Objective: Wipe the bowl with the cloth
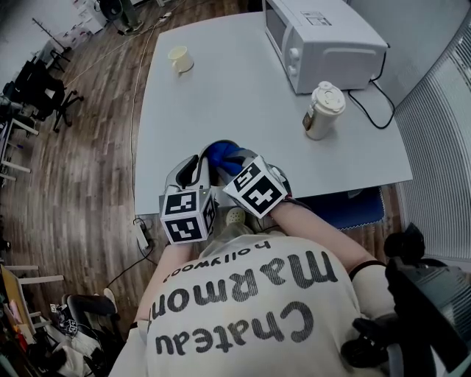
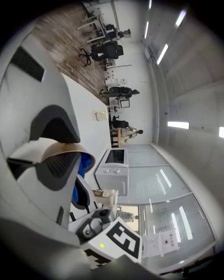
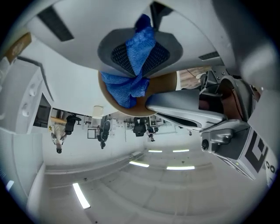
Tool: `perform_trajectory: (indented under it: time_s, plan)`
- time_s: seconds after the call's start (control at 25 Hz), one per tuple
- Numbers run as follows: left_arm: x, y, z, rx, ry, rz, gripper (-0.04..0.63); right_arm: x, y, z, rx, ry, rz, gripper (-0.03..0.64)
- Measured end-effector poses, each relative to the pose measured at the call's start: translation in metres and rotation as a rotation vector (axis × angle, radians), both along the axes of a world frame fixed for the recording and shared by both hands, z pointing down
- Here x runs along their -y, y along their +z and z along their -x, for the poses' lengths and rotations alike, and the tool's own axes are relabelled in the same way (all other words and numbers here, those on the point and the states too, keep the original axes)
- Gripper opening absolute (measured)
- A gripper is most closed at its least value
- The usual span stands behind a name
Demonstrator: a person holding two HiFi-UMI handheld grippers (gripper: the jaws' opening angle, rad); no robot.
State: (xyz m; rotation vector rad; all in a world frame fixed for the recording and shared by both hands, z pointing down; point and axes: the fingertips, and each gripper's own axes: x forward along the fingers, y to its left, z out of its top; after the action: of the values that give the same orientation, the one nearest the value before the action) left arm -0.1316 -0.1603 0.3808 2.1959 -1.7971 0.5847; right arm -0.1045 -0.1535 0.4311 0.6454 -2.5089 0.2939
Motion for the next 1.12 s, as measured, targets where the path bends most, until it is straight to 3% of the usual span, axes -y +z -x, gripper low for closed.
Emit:
perform_trajectory:
  time_s: [0.4,0.72,0.84,0.96,1.12]
  plan:
    - [-0.002,0.009,0.022,-0.042,-0.084,0.028,0.072,0.013,-0.002,-0.01,0.01,0.069,-0.022,0.038]
    - [-0.011,0.012,0.021,-0.148,-0.099,0.031,0.069,-0.013,-0.016,0.019,0.199,-0.015,0.189,0.038]
    - [-0.018,0.011,0.026,-0.162,-0.101,0.026,0.076,-0.024,-0.006,0.032,0.142,-0.077,0.178,0.038]
    - [-0.028,0.01,0.03,-0.124,-0.097,0.019,0.078,-0.039,0.0,0.048,0.081,-0.13,0.11,0.038]
    - [-0.039,0.013,0.045,-0.112,-0.124,0.019,0.078,-0.057,0.002,0.068,0.062,-0.216,0.053,0.038]
